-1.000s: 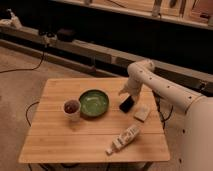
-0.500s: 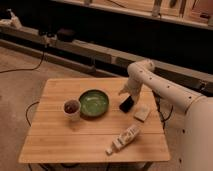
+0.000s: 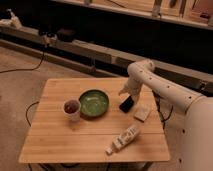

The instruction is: Place the bottle in the ceramic bowl

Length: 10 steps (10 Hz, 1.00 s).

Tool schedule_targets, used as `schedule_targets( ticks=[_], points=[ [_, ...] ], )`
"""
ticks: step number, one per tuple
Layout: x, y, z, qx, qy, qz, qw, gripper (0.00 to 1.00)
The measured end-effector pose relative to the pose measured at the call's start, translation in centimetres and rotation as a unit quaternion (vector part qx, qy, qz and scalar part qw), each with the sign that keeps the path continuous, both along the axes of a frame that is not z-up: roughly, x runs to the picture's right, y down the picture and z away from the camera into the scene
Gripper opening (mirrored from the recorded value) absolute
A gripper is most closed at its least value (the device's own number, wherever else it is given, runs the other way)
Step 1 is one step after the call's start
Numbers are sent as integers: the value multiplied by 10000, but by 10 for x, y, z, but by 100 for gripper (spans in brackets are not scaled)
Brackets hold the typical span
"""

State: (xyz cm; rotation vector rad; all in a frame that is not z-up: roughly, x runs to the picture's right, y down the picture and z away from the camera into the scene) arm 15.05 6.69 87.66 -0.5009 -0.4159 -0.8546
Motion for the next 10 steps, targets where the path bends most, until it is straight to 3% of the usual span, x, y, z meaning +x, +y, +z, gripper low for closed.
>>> schedule_targets(
  ticks=[2,4,6,8,10],
  points=[
    [-26,16,-33,-258,-233,310,9989,66],
    [-35,24,-59,-380,-315,533,9974,66],
    [-31,31,-75,-473,-198,688,9963,66],
    [-17,45,-89,-700,72,813,9942,66],
    [-14,55,-102,-901,114,853,9922,66]
  ],
)
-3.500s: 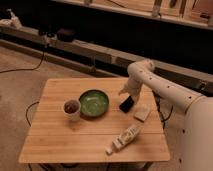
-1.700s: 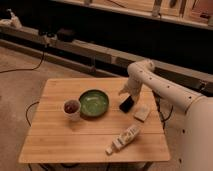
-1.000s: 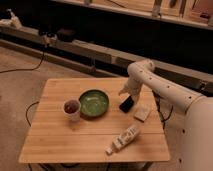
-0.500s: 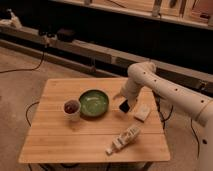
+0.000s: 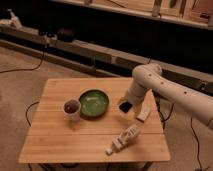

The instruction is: Place the bottle in the ceramic bowl

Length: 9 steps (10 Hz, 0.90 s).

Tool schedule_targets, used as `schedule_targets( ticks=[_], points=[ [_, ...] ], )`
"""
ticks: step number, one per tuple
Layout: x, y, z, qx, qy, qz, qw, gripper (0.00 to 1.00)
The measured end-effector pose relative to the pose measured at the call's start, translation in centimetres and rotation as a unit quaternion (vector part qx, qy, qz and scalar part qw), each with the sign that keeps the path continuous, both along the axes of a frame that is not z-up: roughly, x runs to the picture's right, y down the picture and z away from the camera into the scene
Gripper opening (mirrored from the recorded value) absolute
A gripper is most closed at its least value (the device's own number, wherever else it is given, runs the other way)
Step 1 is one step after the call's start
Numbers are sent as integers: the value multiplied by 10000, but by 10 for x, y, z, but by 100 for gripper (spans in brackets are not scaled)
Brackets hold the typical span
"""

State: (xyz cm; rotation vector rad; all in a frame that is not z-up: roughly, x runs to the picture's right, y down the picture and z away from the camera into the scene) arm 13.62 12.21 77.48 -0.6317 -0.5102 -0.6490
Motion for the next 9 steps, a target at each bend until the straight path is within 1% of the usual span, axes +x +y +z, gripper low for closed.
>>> schedule_targets(
  ticks=[2,3,4,5,6,9],
  points=[
    [-5,11,-16,-101,-215,-79,9997,66],
    [-6,16,-22,-126,-268,-145,9995,66],
    [-6,22,-28,-145,-263,-233,9993,66],
    [0,29,-33,-169,-126,-273,9994,66],
    [2,31,-34,-168,-85,-265,9995,66],
    [-1,29,-33,-149,-99,-265,9995,66]
  ],
)
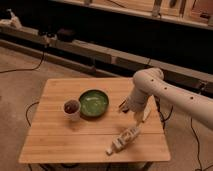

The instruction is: Place the bottle in the ceramic bowl

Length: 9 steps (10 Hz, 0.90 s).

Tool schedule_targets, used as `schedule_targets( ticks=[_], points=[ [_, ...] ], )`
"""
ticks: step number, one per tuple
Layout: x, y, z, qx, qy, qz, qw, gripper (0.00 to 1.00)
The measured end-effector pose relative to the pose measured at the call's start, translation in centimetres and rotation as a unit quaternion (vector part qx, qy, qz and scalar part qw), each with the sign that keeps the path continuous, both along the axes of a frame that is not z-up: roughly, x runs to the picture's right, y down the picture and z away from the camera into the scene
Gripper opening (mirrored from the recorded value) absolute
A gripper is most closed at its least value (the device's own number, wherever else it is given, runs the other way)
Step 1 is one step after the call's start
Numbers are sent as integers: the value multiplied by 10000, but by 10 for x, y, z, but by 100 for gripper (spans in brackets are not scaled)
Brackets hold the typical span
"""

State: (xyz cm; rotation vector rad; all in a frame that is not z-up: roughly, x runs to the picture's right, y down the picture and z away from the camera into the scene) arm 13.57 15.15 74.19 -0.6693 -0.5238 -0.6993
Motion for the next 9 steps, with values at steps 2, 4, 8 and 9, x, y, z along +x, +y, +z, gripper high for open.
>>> schedule_targets(
  ticks=[2,4,8,9],
  points=[
    [1,1,0,-8,28,11,10000,66],
    [9,9,6,-122,302,75,9994,66],
    [16,24,11,-326,689,152,9970,66],
    [13,28,12,-375,708,148,9967,66]
  ],
)
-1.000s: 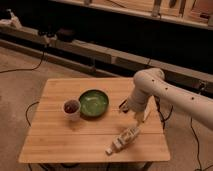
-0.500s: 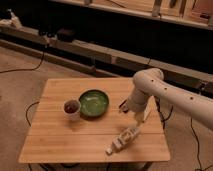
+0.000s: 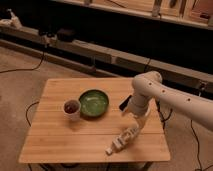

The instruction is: Place the bottle in the ceramic bowl

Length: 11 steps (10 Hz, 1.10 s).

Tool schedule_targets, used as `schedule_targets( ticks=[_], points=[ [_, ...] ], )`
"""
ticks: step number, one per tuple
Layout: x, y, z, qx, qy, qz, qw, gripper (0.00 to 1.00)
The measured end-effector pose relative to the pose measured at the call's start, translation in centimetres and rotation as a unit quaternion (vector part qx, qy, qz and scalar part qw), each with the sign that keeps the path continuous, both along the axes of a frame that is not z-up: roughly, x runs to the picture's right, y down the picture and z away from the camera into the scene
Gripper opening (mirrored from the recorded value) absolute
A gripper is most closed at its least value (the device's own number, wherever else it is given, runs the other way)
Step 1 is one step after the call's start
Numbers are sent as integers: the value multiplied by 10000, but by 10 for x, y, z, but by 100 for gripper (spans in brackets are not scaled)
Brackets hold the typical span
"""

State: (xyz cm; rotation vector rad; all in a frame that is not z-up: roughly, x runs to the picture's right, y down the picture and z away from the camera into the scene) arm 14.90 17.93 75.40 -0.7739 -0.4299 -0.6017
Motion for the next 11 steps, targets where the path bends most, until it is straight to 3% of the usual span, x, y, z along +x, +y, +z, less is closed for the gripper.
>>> schedule_targets(
  ticks=[5,7,11],
  points=[
    [-2,20,11,-116,112,-27,9999,66],
    [-1,25,9,-151,309,-144,9993,66],
    [-8,38,8,-216,448,-270,9984,66]
  ],
)
